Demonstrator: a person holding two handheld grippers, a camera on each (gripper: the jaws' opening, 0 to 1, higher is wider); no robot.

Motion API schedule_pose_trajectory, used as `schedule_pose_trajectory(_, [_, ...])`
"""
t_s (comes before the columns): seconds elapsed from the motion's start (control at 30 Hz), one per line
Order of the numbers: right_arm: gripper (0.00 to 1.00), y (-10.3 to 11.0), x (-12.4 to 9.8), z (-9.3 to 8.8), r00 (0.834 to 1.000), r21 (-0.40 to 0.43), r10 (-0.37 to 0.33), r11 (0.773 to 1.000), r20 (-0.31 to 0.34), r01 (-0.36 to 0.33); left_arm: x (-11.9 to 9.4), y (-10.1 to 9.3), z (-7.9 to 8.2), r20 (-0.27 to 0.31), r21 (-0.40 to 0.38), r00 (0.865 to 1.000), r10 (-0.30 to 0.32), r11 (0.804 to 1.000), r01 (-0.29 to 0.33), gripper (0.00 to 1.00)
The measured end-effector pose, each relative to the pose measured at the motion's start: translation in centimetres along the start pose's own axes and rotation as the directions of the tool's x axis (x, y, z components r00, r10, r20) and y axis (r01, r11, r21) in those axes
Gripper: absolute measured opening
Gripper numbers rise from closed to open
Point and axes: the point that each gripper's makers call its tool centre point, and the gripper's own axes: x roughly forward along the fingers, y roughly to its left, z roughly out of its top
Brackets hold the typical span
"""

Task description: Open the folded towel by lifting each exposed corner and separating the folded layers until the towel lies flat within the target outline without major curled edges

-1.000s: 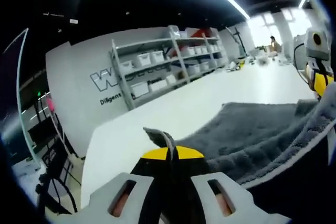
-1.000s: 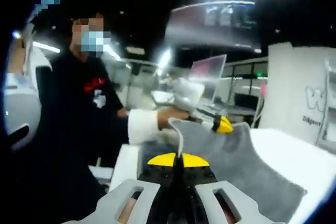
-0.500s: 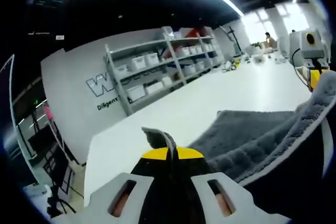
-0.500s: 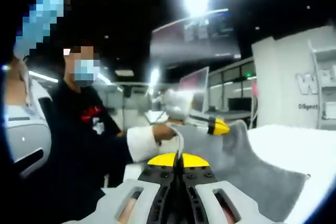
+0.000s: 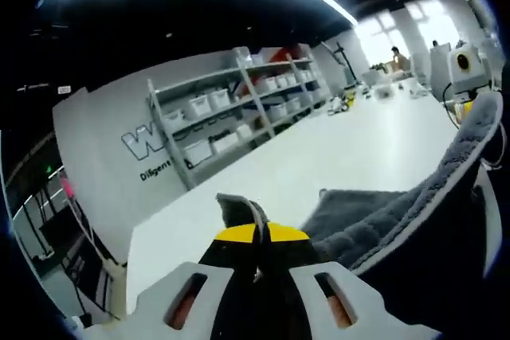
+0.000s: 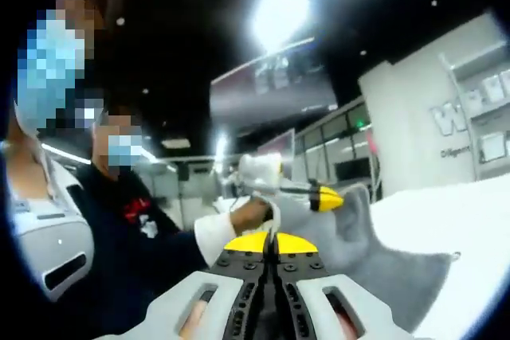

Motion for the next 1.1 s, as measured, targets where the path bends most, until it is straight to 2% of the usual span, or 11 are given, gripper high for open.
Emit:
schedule_pose_trajectory(0.2, [0.00, -0.9, -1.6, 1.5, 0.999, 0.002, -0.029, 1.000, 0.030, 0.029, 0.8, -1.1, 1.0, 0.015, -0.020, 0.999, -0.033, 0.999, 0.033, 0.02])
schedule_pose_trajectory(0.37, [0.00, -1.3, -2.8, 1.7, 0.999, 0.011, -0.038, 0.999, 0.002, 0.038, 1.6, -1.9, 1.5, 0.024, -0.013, 0.999, -0.048, 0.999, 0.048, 0.02])
schedule_pose_trajectory(0.43, [0.00, -1.7, -3.2, 1.8, 0.998, -0.008, -0.066, 0.998, -0.009, 0.066, 2.0, -2.1, 1.7, 0.026, 0.003, 0.999, -0.048, 0.999, 0.048, 0.02])
schedule_pose_trajectory(0.5, [0.00, -1.8, -3.6, 1.8, 0.996, -0.024, -0.082, 0.996, -0.025, 0.081, 2.6, -2.6, 1.9, 0.017, 0.062, 0.998, -0.055, 0.997, 0.054, 0.02])
schedule_pose_trajectory(0.57, [0.00, -2.1, -4.0, 1.8, 0.994, -0.029, -0.097, 0.995, -0.044, 0.096, 3.1, -2.9, 2.0, 0.003, 0.072, 0.998, -0.056, 0.996, 0.055, 0.01])
schedule_pose_trajectory(0.7, [0.00, -2.6, -4.9, 2.3, 0.990, -0.028, -0.135, 0.991, -0.036, 0.134, 3.6, -3.5, 2.4, -0.026, 0.029, 0.998, -0.057, 0.998, 0.058, 0.01])
schedule_pose_trajectory(0.8, [0.00, -2.8, -5.6, 2.7, 0.988, -0.033, -0.151, 0.988, -0.042, 0.150, 3.9, -4.1, 2.8, -0.037, -0.063, 0.997, -0.074, 0.995, 0.071, 0.01])
schedule_pose_trajectory(0.87, [0.00, -2.9, -6.2, 3.0, 0.986, -0.034, -0.160, 0.987, -0.042, 0.158, 4.0, -4.5, 3.3, -0.023, -0.110, 0.995, -0.095, 0.990, 0.092, 0.01])
schedule_pose_trajectory(1.1, [0.00, -2.8, -7.6, 3.5, 0.983, -0.071, -0.172, 0.983, -0.064, 0.168, 4.8, -5.4, 4.6, 0.003, -0.127, 0.994, -0.111, 0.986, 0.110, 0.01])
